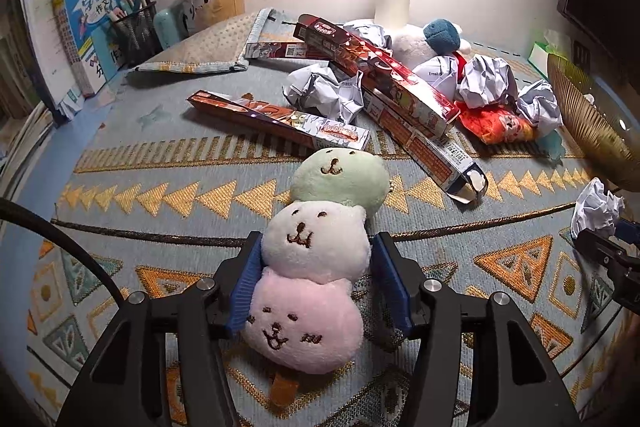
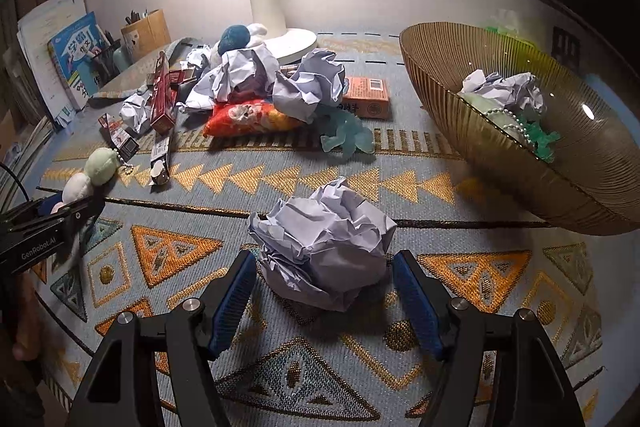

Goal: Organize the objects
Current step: 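Grasp the second plush dango with the left tool while the right grasps a paper ball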

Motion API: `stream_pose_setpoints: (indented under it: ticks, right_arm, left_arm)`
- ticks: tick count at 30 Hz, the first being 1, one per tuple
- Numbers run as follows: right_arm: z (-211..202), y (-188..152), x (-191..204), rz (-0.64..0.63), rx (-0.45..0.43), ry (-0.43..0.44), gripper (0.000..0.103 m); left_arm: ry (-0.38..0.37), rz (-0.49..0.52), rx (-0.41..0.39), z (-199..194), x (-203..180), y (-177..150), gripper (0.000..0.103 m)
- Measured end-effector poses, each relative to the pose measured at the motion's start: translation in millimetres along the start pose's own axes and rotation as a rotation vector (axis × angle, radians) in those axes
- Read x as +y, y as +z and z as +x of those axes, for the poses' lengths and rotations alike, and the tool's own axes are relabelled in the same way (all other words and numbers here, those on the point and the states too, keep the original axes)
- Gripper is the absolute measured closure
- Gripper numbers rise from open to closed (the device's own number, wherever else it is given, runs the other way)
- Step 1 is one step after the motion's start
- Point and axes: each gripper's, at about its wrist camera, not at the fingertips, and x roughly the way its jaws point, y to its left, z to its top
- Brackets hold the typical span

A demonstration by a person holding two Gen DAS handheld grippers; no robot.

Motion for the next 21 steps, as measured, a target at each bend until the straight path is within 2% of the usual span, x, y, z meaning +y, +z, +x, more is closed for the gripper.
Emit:
stream_pose_setpoints:
  ticks: [3, 9, 12, 18, 21]
  right_arm:
    - [-2.9, 0.0, 2.0, -0.011, -0.021, -0.011, 0.047]
    - [-10.5, -1.4, 9.9, -0.061, -0.069, -0.038, 0.048]
    - [-9.5, -0.2, 6.4, -0.044, -0.063, -0.024, 0.048]
    - [-15.0, -0.8, 1.9, -0.015, -0.085, 0.0, 0.048]
    - [-20.9, -1.9, 1.3, -0.009, -0.1, 0.01, 0.048]
  left_arm:
    - [0.004, 0.003, -0.001, -0.2, -1.3, 0.2, 0.05]
    - [0.011, 0.01, -0.003, -0.9, -0.7, 0.6, 0.05]
    - [0.012, 0.008, -0.01, -2.2, -0.3, 0.6, 0.057]
    - [-0.076, -0.045, -0.041, -10.4, 10.0, 1.3, 0.059]
    - [-0.089, -0.059, -0.04, -16.5, 11.6, 5.0, 0.059]
